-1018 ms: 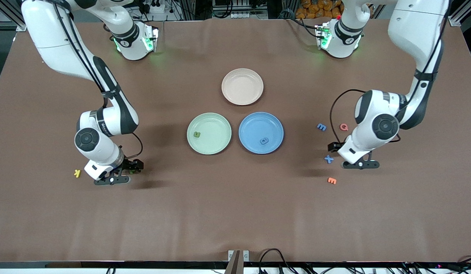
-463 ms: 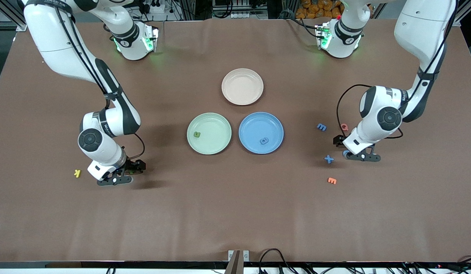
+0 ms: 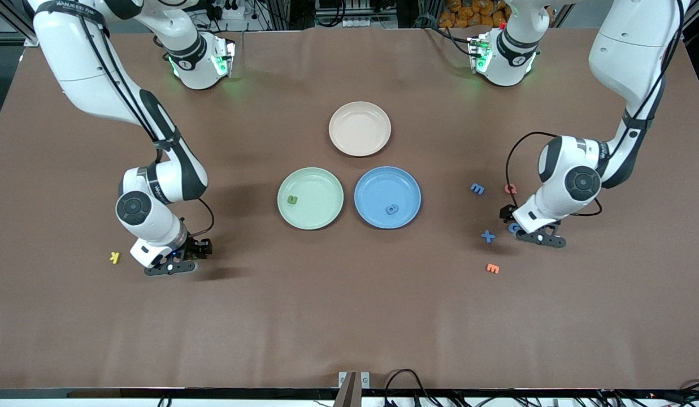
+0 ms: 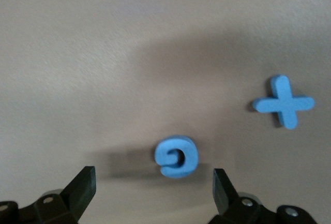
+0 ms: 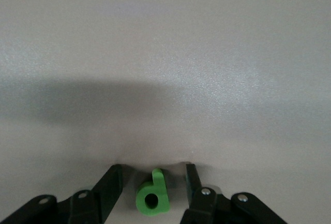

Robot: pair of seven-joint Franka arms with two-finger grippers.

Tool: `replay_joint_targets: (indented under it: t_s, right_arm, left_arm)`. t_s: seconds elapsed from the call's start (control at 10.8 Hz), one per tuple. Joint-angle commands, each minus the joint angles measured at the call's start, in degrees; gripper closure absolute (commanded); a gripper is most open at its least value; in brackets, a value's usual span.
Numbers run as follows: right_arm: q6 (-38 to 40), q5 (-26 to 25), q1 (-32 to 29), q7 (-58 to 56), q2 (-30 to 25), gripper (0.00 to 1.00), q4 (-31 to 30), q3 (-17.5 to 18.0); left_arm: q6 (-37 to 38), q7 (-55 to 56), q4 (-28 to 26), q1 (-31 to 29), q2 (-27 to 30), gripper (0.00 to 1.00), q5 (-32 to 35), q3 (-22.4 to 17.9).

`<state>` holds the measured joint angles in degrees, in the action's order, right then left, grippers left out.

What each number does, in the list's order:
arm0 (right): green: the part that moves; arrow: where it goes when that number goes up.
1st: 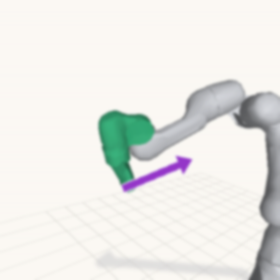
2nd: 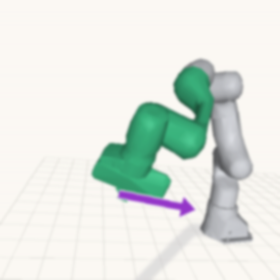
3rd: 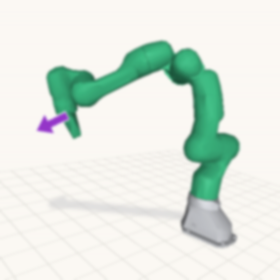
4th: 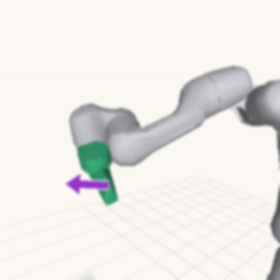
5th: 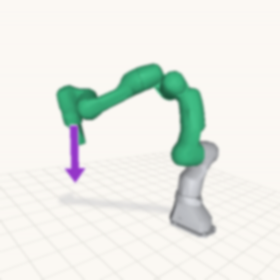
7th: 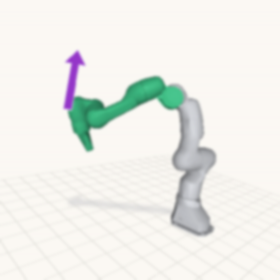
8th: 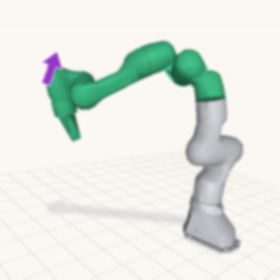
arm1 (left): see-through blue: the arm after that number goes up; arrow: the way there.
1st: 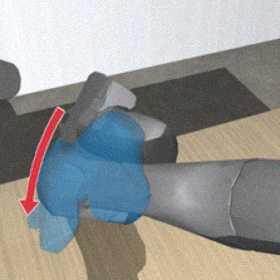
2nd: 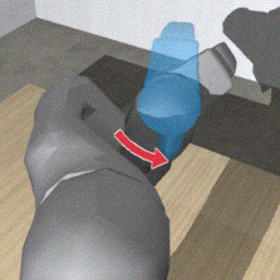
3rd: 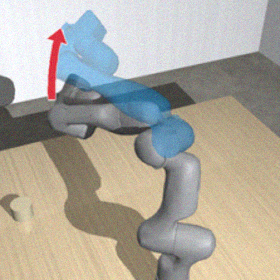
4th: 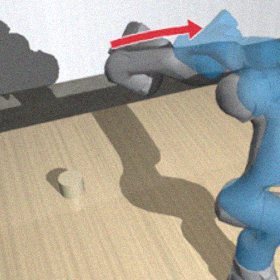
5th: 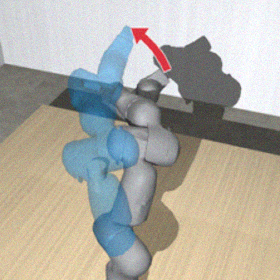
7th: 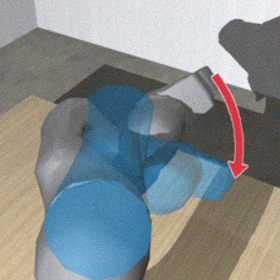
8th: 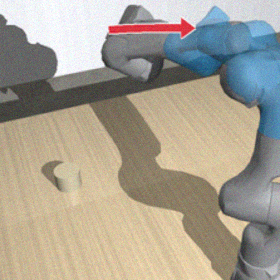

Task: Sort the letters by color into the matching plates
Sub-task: 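Grasp the green p with the right gripper while the left grasps blue e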

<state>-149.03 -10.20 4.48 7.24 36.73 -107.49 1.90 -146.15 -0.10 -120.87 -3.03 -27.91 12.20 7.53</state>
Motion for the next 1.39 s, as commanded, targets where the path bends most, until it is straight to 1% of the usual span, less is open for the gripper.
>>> replay_joint_targets:
  t_s: [0.0,0.09,0.28,0.37,0.46,0.65,0.74,1.02,1.11,1.2,1.3]
  right_arm:
    - [-1.52,-2.10,-2.19,1.02,-1.39,0.42,-3.16,1.18]
    - [-2.48,-2.19,-2.89,1.02,-1.48,0.42,-3.86,1.96]
    - [-2.76,-3.51,-3.95,1.02,-2.01,0.42,-4.66,2.41]
    - [-2.93,-3.51,-4.65,1.02,-2.10,0.44,-4.84,3.10]
    - [-2.93,-4.55,-5.27,1.02,-2.19,0.51,-4.93,3.63]
    - [-4.07,-5.18,-6.67,1.02,-2.10,0.54,-5.45,4.68]
    - [-4.25,-5.62,-7.20,1.02,-2.10,0.61,-5.63,4.87]
    - [-4.34,-5.88,-7.21,1.02,-2.10,0.77,-5.63,4.96]
    - [-4.34,-5.88,-7.21,1.02,-2.10,0.79,-5.54,4.96]
    - [-4.25,-5.88,-7.30,1.02,-2.19,0.81,-5.54,5.48]
    - [-4.25,-5.88,-7.99,1.02,-2.19,0.83,-5.45,6.09]
  left_arm:
    - [-0.27,-1.05,3.44,-0.75,-2.58,0.00,1.42,0.55]
    - [-0.27,-1.05,3.62,-0.75,-2.93,0.00,1.33,0.55]
    - [-0.27,-1.05,4.41,-0.66,-4.16,0.00,1.33,0.64]
    - [-0.27,-1.05,4.41,-0.66,-4.17,0.00,1.33,0.64]
    - [-0.27,-0.96,4.33,-0.58,-3.99,0.00,1.16,0.73]
    - [-0.19,-0.96,3.98,-0.40,-3.73,0.00,1.07,0.90]
    - [-0.10,-0.96,3.80,-0.40,-3.64,0.00,1.07,0.99]
    - [0.16,-1.13,3.45,-0.49,-3.20,0.00,1.07,0.99]
    - [0.25,-1.22,3.36,-0.49,-3.02,0.35,0.98,0.99]
    - [0.60,-1.22,3.10,-0.57,-2.85,0.85,0.98,0.99]
    - [0.87,-1.22,3.01,-0.57,-2.59,1.00,0.98,0.99]
